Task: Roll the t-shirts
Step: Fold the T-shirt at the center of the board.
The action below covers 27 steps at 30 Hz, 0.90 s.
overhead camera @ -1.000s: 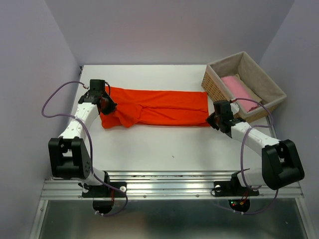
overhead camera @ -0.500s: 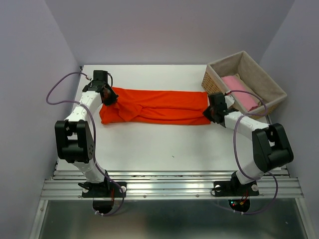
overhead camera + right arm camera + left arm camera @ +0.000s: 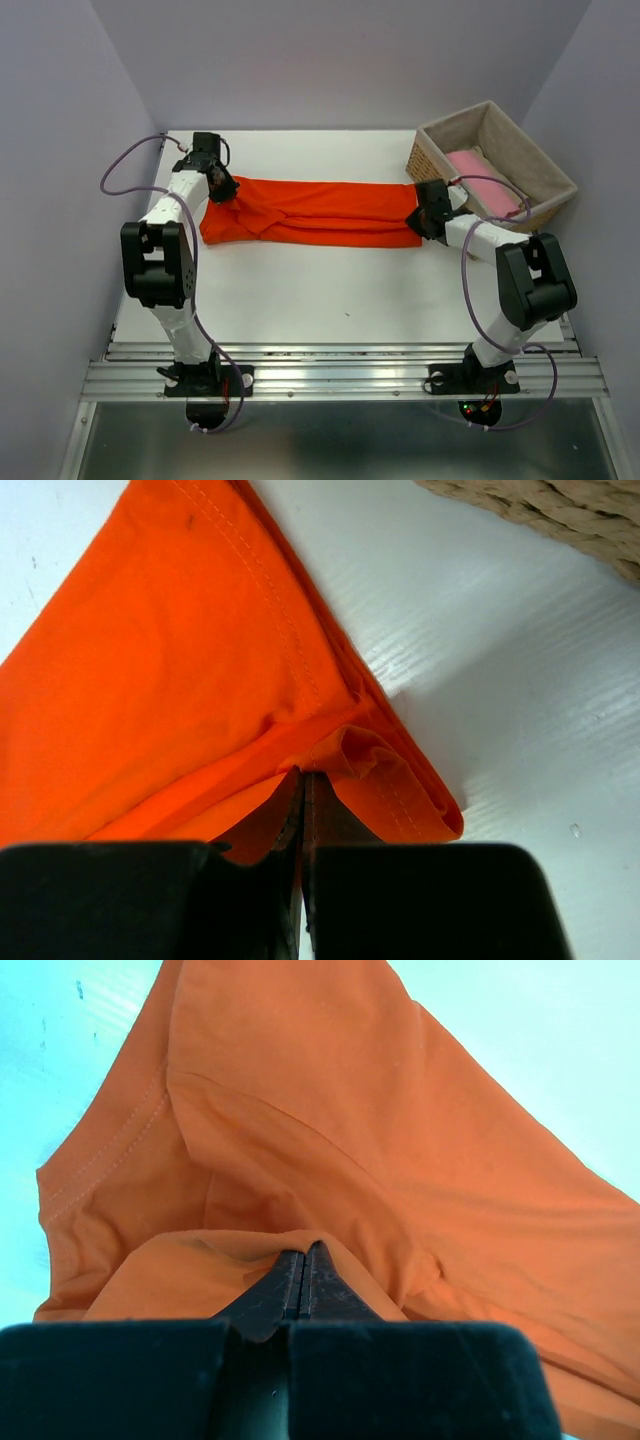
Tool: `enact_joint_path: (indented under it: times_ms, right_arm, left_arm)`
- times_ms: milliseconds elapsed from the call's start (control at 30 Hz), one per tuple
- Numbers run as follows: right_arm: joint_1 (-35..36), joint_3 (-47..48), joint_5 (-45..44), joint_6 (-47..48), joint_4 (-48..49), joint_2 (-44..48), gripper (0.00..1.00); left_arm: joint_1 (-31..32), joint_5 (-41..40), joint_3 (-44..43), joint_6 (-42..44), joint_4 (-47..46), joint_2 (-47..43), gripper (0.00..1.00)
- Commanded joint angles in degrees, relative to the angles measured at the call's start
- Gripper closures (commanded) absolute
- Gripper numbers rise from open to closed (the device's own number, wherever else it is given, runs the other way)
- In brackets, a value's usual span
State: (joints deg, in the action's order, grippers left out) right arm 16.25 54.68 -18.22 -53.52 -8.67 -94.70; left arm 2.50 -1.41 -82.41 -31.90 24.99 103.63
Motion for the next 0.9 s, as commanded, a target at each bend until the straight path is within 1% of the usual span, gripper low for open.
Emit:
enact_joint_path:
  times_ms: [0,67,100,133,167,200,233,333,433,500,567,667,733,867]
  right_arm:
    - [-1.5,4.2,-1.8,1.7,3.5,-1.6,0.95]
    - [-1.5,5.1,-0.6,2.8,4.1,-1.9,0.78]
    - [-1.5,5.3,0.5,3.8,4.2,-1.7,0.66]
    - [-1.5,5.4,1.3,4.6,5.1,-1.5,0.59]
    - [-1.5,5.0,2.5,5.5,5.6,-0.5,0.54]
    - [-1.5,4.9,3.4,7.0,5.7,0.0,0.5]
    - [-1.5,4.6,5.2,7.8,5.9,0.6,0.49]
    - [-0.9,2.6,7.1,8.9,5.9,2.8,0.48]
    - [1.5,0.9,8.6,10.4,6.0,4.5,0.5]
    - [4.2,1.3,10.2,11.5,5.7,3.7,0.51]
    - [6.1,2.4,11.5,11.9,5.2,2.3,0.53]
    - [9.1,5.4,15.5,13.6,5.9,-1.7,0.57]
    - [11.1,9.5,17.5,14.7,4.6,-5.6,0.58]
    - [11.8,14.2,21.0,15.6,3.6,-11.1,0.6]
  left_arm:
    - [-0.4,-1.2,-4.1,1.5,-0.8,1.7,1.0]
    - [-0.3,-0.9,-7.5,2.8,1.4,4.7,0.92]
    - [-0.3,-0.4,-10.2,3.6,2.5,5.7,0.78]
    - [-0.3,0.3,-11.3,4.3,3.8,6.8,0.7]
    - [-0.3,0.2,-12.1,5.2,4.1,7.0,0.64]
    - [-0.3,0.0,-12.8,5.4,4.0,6.7,0.52]
    - [-0.3,-0.2,-13.5,5.7,3.7,6.2,0.47]
    - [-0.2,-3.3,-15.1,6.3,3.5,3.8,0.45]
    - [-0.2,-6.0,-15.9,7.1,5.0,1.1,0.45]
    - [-0.2,-6.4,-14.8,7.6,5.3,0.0,0.45]
    - [-0.2,-5.2,-13.0,7.6,4.9,-2.4,0.45]
    - [0.0,-2.0,-7.4,7.8,3.0,-5.9,0.44]
    - [0.1,-0.3,-4.0,8.1,2.4,-7.2,0.44]
    - [0.1,2.3,1.3,8.2,1.9,-7.9,0.43]
